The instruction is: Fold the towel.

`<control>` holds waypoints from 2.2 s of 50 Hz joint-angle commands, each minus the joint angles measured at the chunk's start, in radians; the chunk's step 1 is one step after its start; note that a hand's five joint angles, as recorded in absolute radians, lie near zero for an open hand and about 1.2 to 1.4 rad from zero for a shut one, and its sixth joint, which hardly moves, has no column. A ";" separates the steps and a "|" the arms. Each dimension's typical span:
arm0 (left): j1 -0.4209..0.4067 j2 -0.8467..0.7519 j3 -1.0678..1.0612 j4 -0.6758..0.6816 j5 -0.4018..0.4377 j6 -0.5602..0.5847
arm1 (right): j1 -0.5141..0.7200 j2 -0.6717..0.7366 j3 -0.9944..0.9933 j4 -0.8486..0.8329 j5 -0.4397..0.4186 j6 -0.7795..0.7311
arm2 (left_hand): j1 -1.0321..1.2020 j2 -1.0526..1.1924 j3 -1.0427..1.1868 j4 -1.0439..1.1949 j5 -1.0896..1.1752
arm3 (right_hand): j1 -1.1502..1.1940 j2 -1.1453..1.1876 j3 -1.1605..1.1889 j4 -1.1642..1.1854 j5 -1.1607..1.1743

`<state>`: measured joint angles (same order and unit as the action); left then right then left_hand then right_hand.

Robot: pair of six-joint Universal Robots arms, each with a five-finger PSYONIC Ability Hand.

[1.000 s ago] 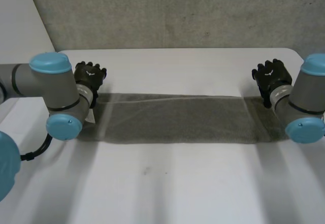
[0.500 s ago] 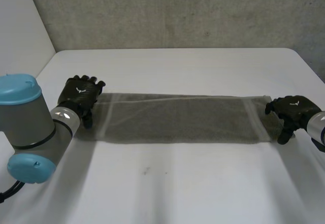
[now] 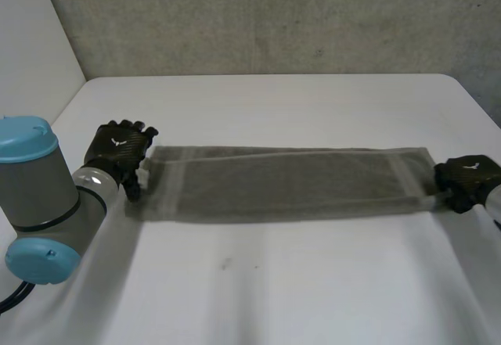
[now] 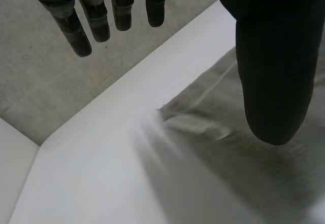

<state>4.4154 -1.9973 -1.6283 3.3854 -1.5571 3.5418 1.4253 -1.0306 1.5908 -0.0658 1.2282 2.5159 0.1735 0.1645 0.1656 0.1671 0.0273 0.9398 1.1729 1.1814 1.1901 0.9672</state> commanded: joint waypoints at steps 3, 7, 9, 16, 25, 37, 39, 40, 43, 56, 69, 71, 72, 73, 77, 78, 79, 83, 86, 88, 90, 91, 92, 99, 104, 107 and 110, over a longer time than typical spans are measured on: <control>-0.001 0.014 -0.008 0.000 0.000 0.000 | -0.121 -0.052 -0.049 -0.046 0.195 -0.168 | 0.001 0.010 0.009 0.007 -0.027 | 0.456 0.223 0.215 0.206 0.255; -0.004 0.022 -0.010 0.000 -0.001 0.000 | -0.122 -0.074 -0.063 -0.046 0.215 -0.220 | 0.001 0.010 0.009 0.007 -0.027 | 0.456 0.223 0.215 0.206 0.255; -0.005 0.022 -0.010 -0.001 -0.001 0.000 | -0.076 -0.092 -0.066 -0.046 0.206 -0.203 | 0.001 0.010 0.009 0.007 -0.027 | 0.456 0.223 0.215 0.206 0.255; -0.008 0.026 -0.015 0.000 -0.001 -0.001 | 0.226 -0.174 -0.092 -0.069 0.097 -0.057 | 0.001 0.010 0.009 0.007 -0.027 | 0.456 0.223 0.215 0.206 0.255; -0.004 0.038 -0.022 -0.001 -0.003 -0.001 | 0.668 -0.096 -0.135 -0.212 0.024 -0.112 | 0.001 0.010 0.009 0.007 -0.027 | 0.456 0.223 0.215 0.206 0.255; -0.011 0.038 -0.028 -0.001 -0.003 -0.001 | 0.955 0.147 -0.176 -0.224 0.042 -0.193 | 0.001 0.010 0.009 0.007 -0.027 | 0.202 -0.031 -0.040 -0.049 0.000; -0.014 0.040 -0.030 -0.001 -0.001 -0.001 | 0.955 0.152 -0.170 -0.230 0.046 -0.212 | 0.001 0.010 0.009 0.007 -0.027 | -0.257 -0.490 -0.499 -0.508 -0.459; -0.017 0.040 -0.030 -0.001 -0.001 -0.001 | 0.955 0.146 -0.166 -0.230 0.056 -0.221 | 0.001 0.010 0.009 0.007 -0.027 | -0.619 -0.852 -0.861 -0.870 -0.821; -0.024 0.043 -0.028 0.000 -0.001 -0.001 | 0.952 0.092 -0.154 -0.223 0.085 -0.194 | 0.001 0.010 0.009 0.007 -0.027 | -0.725 -0.958 -0.967 -0.976 -0.927; -0.152 0.061 0.057 0.006 -0.001 -0.014 | 0.683 -0.143 0.017 -0.168 0.119 0.193 | 0.001 0.010 0.009 0.007 -0.027 | -0.765 -0.998 -1.007 -1.016 -0.967; -0.278 -0.017 0.148 0.003 -0.012 -0.089 | 0.305 -0.138 0.202 -0.054 0.005 0.221 | 0.001 0.010 0.009 0.007 -0.027 | -0.322 -0.556 -0.564 -0.573 -0.524; -0.278 -0.017 0.145 0.002 -0.012 -0.089 | 0.288 -0.122 0.205 -0.063 -0.003 0.204 | 0.001 0.010 0.009 0.007 -0.027 | -0.073 -0.307 -0.315 -0.324 -0.275; -0.278 -0.017 0.142 -0.001 -0.014 -0.089 | 0.278 -0.115 0.206 -0.083 -0.003 0.190 | 0.001 0.010 0.009 0.007 -0.027 | 0.246 0.013 0.004 -0.005 0.044; -0.278 -0.017 0.142 -0.001 -0.014 -0.089 | 0.277 -0.115 0.206 -0.083 -0.003 0.190 | 0.001 0.010 0.009 0.007 -0.027 | 0.249 0.016 0.007 -0.001 0.047; -0.272 -0.006 0.113 -0.004 -0.017 -0.089 | 0.277 -0.128 0.187 -0.143 0.007 0.166 | 0.001 0.010 0.009 0.007 -0.027 | 0.456 0.223 0.215 0.206 0.255; -0.272 -0.006 0.113 -0.004 -0.017 -0.089 | 0.277 -0.128 0.187 -0.143 0.007 0.165 | 0.001 0.010 0.009 0.007 -0.027 | 0.456 0.223 0.215 0.206 0.255; -0.268 0.000 0.102 -0.004 -0.017 -0.090 | 0.280 -0.135 0.169 -0.150 0.011 0.161 | 0.001 0.010 0.009 0.007 -0.027 | 0.456 0.223 0.215 0.206 0.255; -0.252 0.021 0.067 -0.004 -0.017 -0.090 | 0.389 -0.183 0.066 -0.141 0.037 0.168 | 0.001 0.010 0.009 0.007 -0.027 | 0.456 0.223 0.215 0.206 0.255; -0.232 0.038 0.041 -0.004 -0.017 -0.090 | 0.510 -0.181 -0.012 -0.137 0.057 0.179 | 0.001 0.010 0.009 0.007 -0.027 | 0.456 0.223 0.215 0.206 0.255; -0.222 0.049 0.027 -0.004 -0.018 -0.090 | 0.570 -0.166 -0.049 -0.126 0.065 0.178 | 0.001 0.010 0.009 0.007 -0.027 | 0.456 0.223 0.215 0.206 0.255; -0.211 0.061 0.013 -0.004 -0.018 -0.090 | 0.625 -0.143 -0.084 -0.109 0.068 0.172 | 0.001 0.010 0.009 0.007 -0.027 | 0.456 0.223 0.215 0.206 0.255; -0.199 0.072 -0.001 -0.004 -0.020 -0.089 | 0.685 -0.113 -0.121 -0.092 0.065 0.166 | 0.001 0.010 0.009 0.007 -0.027 | 0.456 0.223 0.215 0.206 0.255; -0.199 0.072 -0.001 -0.004 -0.020 -0.089 | 0.685 -0.112 -0.121 -0.092 0.065 0.165 | 0.001 0.010 0.009 0.007 -0.027 | 0.456 0.223 0.215 0.206 0.255; -0.133 0.126 -0.051 -0.004 -0.072 -0.093 | 0.954 0.048 -0.215 -0.063 0.045 0.081 | 0.001 0.010 0.009 0.007 -0.027 | 0.456 0.223 0.215 0.206 0.255; -0.119 0.135 -0.062 -0.006 -0.072 -0.093 | 0.988 0.125 -0.235 -0.063 0.094 0.014 | 0.001 0.010 0.009 0.007 -0.027 | 0.088 -0.145 -0.153 -0.162 -0.114; -0.125 0.135 -0.062 -0.006 -0.070 -0.093 | 0.988 0.109 -0.239 -0.062 0.173 0.026 | 0.001 0.010 0.009 0.007 -0.027 | -0.711 -0.944 -0.952 -0.961 -0.912; -0.134 0.135 -0.056 -0.006 -0.070 -0.093 | 0.982 0.048 -0.227 -0.062 0.230 0.082 | 0.001 0.010 0.009 0.007 -0.027 | -0.765 -0.998 -1.007 -1.016 -0.967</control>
<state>4.2947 -1.8616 -1.6903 3.3796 -1.6304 3.4485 2.4184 -0.9219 1.3543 -0.1264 1.3299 2.5475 0.1735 0.1639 0.1658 0.1671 0.0281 0.3964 0.5281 0.5566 0.5526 0.3824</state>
